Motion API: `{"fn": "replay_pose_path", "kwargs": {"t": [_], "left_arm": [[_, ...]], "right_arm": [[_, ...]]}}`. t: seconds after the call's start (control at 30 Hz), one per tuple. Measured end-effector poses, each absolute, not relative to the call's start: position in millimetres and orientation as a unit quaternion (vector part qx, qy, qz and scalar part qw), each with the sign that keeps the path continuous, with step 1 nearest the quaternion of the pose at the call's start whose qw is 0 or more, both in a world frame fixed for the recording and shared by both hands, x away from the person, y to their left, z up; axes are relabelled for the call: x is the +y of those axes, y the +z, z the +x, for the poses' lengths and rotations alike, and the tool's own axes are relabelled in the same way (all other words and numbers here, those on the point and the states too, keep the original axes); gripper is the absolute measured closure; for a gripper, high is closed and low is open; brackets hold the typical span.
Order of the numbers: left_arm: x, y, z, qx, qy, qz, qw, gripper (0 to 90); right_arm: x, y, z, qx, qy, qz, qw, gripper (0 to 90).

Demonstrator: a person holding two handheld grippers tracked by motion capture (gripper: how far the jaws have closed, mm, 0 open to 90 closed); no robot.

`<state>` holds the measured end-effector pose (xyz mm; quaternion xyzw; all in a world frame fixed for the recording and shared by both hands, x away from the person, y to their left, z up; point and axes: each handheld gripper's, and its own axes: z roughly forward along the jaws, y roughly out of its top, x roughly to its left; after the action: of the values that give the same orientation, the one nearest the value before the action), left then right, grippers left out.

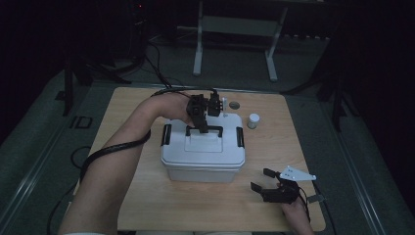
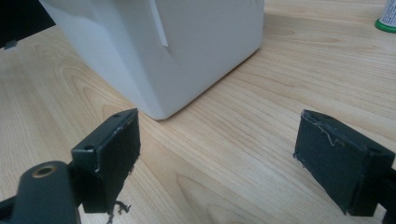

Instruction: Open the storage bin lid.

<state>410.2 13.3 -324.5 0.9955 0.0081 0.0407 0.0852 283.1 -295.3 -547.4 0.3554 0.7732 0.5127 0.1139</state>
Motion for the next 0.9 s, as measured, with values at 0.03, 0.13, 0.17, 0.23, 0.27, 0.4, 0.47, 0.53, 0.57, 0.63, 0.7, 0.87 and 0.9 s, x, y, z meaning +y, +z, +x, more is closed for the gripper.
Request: {"fn": "replay_pose_path", "kwargs": {"t": [0.03, 0.13, 0.17, 0.23, 0.27, 0.4, 0.47, 0.53, 0.57, 0.63, 0.7, 0.87, 0.9], "left_arm": [[15.0, -322.8, 409.7, 0.007, 0.040, 0.995, 0.086, 83.5], [21.8, -318.4, 407.8, 0.014, 0.042, 0.995, 0.088, 83.5], [24.6, -317.1, 407.4, 0.016, 0.042, 0.995, 0.089, 83.5], [30.8, -315.3, 406.2, 0.017, 0.045, 0.995, 0.090, 83.5], [34.1, -314.8, 405.3, 0.021, 0.046, 0.994, 0.093, 83.5], [47.7, -314.1, 402.2, 0.032, 0.041, 0.994, 0.093, 83.5], [55.1, -313.8, 401.8, 0.038, 0.042, 0.994, 0.090, 83.5], [62.9, -313.1, 400.7, 0.047, 0.043, 0.994, 0.090, 83.5], [66.8, -312.5, 400.0, 0.051, 0.042, 0.994, 0.089, 83.5], [74.8, -311.6, 398.9, 0.056, 0.043, 0.993, 0.090, 83.4], [82.4, -311.2, 397.1, 0.064, 0.044, 0.993, 0.091, 83.4], [104.8, -309.8, 392.5, 0.082, 0.047, 0.991, 0.092, 83.4], [109.4, -310.1, 391.9, 0.086, 0.046, 0.991, 0.091, 83.4]], "right_arm": [[-295.2, -547.4, 283.2, 0.774, 0.512, 0.355, 0.114, 14.1], [-295.0, -547.3, 283.1, 0.774, 0.512, 0.355, 0.115, 14.1], [-295.0, -547.4, 283.1, 0.774, 0.512, 0.355, 0.115, 14.1], [-294.9, -547.4, 283.2, 0.774, 0.512, 0.355, 0.115, 14.1], [-294.9, -547.3, 283.2, 0.774, 0.512, 0.356, 0.115, 14.1], [-294.3, -547.0, 283.1, 0.775, 0.510, 0.354, 0.116, 14.1], [-294.2, -547.2, 283.1, 0.776, 0.509, 0.354, 0.116, 14.1], [-294.0, -547.1, 283.0, 0.776, 0.509, 0.354, 0.116, 14.1], [-293.8, -547.0, 283.1, 0.776, 0.509, 0.354, 0.117, 14.1], [-293.7, -547.0, 283.1, 0.776, 0.508, 0.354, 0.117, 14.1], [-293.5, -547.1, 283.0, 0.777, 0.507, 0.355, 0.118, 14.1], [-293.9, -547.0, 283.1, 0.776, 0.508, 0.356, 0.117, 14.1], [-293.8, -547.0, 283.0, 0.776, 0.508, 0.356, 0.117, 14.1]]}}
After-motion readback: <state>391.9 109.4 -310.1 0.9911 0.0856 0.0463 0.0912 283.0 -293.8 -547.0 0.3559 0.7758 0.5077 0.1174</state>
